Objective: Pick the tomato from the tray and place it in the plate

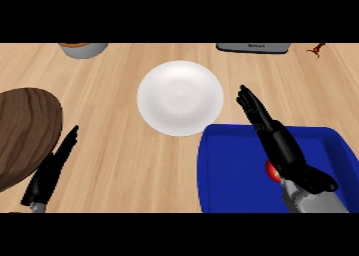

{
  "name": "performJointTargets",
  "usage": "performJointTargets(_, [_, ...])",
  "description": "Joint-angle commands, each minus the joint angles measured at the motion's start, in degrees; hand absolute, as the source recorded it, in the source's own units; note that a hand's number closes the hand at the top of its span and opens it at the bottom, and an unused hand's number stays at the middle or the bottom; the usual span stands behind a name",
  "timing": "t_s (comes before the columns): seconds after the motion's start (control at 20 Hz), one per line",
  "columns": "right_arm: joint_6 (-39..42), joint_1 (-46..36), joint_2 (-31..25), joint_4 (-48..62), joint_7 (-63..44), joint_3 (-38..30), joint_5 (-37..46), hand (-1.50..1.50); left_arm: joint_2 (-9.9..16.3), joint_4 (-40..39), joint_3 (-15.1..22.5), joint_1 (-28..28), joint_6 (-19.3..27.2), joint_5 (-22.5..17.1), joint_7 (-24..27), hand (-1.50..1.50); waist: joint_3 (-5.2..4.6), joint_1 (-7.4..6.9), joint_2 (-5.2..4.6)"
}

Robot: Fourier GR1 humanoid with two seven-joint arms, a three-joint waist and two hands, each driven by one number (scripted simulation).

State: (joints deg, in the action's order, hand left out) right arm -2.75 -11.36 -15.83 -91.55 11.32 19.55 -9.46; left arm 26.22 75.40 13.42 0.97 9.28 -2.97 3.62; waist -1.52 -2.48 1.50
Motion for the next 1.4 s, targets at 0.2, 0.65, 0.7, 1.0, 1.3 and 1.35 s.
performJointTargets(0.2, [0.62,-7.12,5.62,-2.67,-17.76,-0.62,-8.73,-1.50,-2.01,7.52,-4.54,-10.89,1.36,-3.00,-4.93,0.00,1.51,2.20,-1.31])
performJointTargets(0.65, [-3.01,10.12,-4.64,1.09,-1.56,10.86,16.33,-1.50,-4.94,7.30,-4.48,-14.21,0.83,-3.68,-9.04,0.00,1.56,2.91,-1.42])
performJointTargets(0.7, [-2.66,11.77,-7.89,3.31,4.49,9.45,17.62,-1.50,-8.71,5.50,-2.17,-16.43,5.45,-0.28,-10.03,0.00,1.58,3.28,-1.49])
performJointTargets(1.0, [-9.61,16.76,-14.59,-6.08,7.42,5.91,26.03,-1.50,-6.41,6.96,-5.23,-16.87,2.39,-1.99,-11.99,0.00,1.52,3.68,-1.22])
performJointTargets(1.3, [-1.37,12.63,-23.73,-15.75,-7.57,-1.72,25.66,-1.50,-5.49,7.51,-6.45,-14.29,-0.31,-2.37,-9.79,0.00,1.43,2.81,-1.28])
performJointTargets(1.35, [1.45,13.35,-27.08,-18.19,-9.87,-3.33,24.29,-1.50,-8.13,5.71,-4.84,-15.35,1.77,-0.74,-9.33,0.00,1.40,3.47,-1.29])
